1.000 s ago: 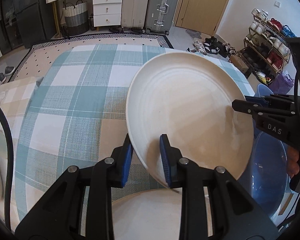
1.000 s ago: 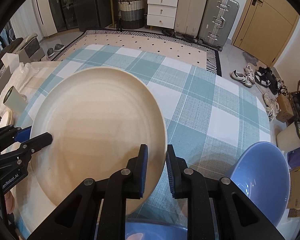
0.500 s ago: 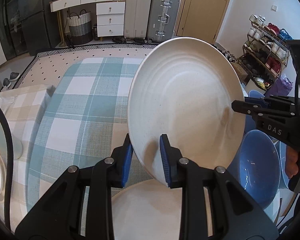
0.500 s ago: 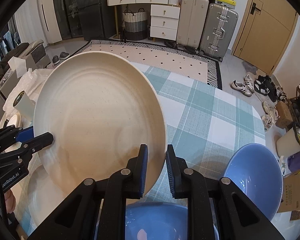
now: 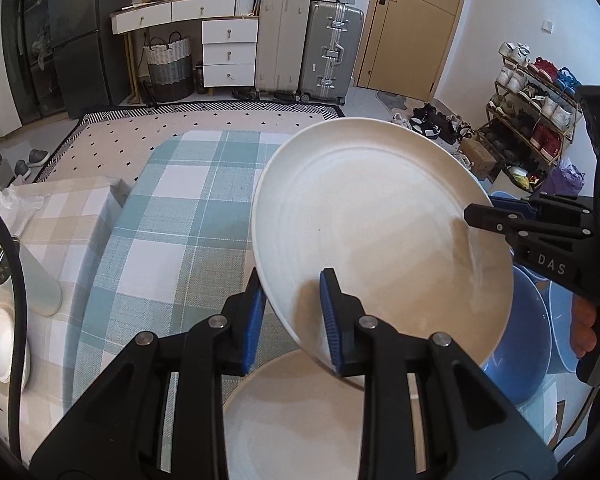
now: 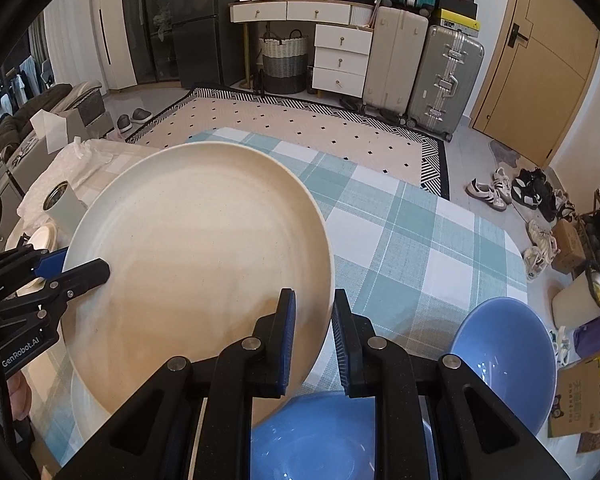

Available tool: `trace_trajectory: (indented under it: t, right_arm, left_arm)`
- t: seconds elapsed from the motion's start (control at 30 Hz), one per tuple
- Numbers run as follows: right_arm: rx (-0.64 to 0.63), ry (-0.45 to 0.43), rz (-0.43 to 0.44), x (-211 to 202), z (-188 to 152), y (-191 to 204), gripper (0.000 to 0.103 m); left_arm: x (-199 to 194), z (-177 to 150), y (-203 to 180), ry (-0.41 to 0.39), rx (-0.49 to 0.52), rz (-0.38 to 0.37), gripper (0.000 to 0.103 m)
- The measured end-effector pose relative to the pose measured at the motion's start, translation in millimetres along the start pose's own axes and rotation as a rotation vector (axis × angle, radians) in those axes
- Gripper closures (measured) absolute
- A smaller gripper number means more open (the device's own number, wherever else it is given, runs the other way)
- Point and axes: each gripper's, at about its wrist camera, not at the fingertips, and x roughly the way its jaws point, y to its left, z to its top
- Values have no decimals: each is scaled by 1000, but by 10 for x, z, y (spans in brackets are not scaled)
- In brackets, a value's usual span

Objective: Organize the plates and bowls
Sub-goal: 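Lift the cream plate with both grippers and carry it toward the stacked plates, then lower the held cream plate onto the stacked cream plates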

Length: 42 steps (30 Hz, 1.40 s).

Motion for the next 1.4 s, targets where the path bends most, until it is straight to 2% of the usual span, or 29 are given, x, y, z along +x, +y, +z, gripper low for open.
trace_trajectory:
  t: [0.63, 0.97, 1.4]
  right_arm:
    - [21, -97, 45, -565, -192, 284, 85]
    - [30, -130, 59, -775, -383, 435, 85]
    - [51, -148, 82, -848, -665, 562, 85]
  left_arm:
    - [-752, -201, 5, -57, 24, 26, 79]
    - [-919, -300, -2, -63, 32, 35, 79]
    - [-1183, -653, -61, -59, 50, 53, 79]
